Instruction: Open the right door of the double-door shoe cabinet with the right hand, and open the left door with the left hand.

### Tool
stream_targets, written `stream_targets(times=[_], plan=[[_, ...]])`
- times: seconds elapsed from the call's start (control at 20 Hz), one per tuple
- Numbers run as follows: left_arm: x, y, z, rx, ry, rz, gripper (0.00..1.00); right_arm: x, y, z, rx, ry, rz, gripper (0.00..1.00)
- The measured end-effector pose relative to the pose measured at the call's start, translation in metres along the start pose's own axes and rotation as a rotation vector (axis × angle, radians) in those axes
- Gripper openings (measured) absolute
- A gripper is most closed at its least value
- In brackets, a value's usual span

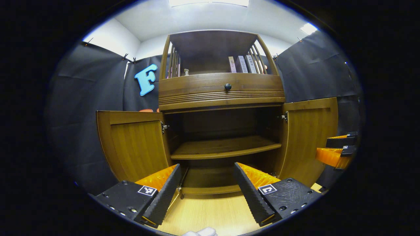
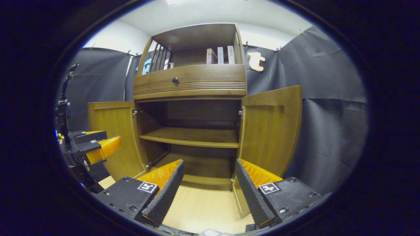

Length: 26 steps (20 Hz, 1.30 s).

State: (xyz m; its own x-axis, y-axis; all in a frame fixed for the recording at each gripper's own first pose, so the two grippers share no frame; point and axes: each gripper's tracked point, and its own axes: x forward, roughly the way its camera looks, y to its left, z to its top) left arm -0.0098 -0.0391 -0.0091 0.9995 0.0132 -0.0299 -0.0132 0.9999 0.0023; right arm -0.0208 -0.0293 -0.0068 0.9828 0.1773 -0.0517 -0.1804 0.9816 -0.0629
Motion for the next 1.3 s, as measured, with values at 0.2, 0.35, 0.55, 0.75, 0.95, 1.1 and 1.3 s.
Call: stream_targets(times=[0.2, 0.35, 0.55, 0.75, 0.95, 1.1, 1.3], plan=[[-0.001, 0.008, 0.0, 0.0, -0.003, 0.01, 0.96, 0.005, 0.004, 0.003, -0.005, -0.004, -0.008, 1.0], [-0.003, 0.013, 0.001, 0.008, -0.007, 0.014, 1.0, 0.006, 0.006, 0.003, -0.002, -0.009, -0.024, 1.0], [-0.003, 0.018, 0.003, 0.017, -0.014, 0.009, 0.9, 0.007, 0.008, 0.006, 0.009, -0.02, -0.041, 0.98], [-0.003, 0.02, 0.003, 0.022, -0.015, -0.001, 0.9, 0.009, 0.005, 0.006, 0.024, -0.02, -0.066, 0.98], [-0.004, 0.024, 0.002, 0.025, -0.014, -0.011, 0.9, 0.008, 0.0, 0.009, 0.055, -0.03, -0.1, 1.0], [-0.005, 0.027, 0.001, 0.026, -0.014, -0.011, 0.9, 0.01, 0.001, 0.008, 0.062, -0.025, -0.109, 0.98], [-0.005, 0.032, 0.001, 0.028, -0.015, -0.015, 0.9, 0.011, 0.008, 0.006, 0.062, -0.023, -0.108, 0.98]])
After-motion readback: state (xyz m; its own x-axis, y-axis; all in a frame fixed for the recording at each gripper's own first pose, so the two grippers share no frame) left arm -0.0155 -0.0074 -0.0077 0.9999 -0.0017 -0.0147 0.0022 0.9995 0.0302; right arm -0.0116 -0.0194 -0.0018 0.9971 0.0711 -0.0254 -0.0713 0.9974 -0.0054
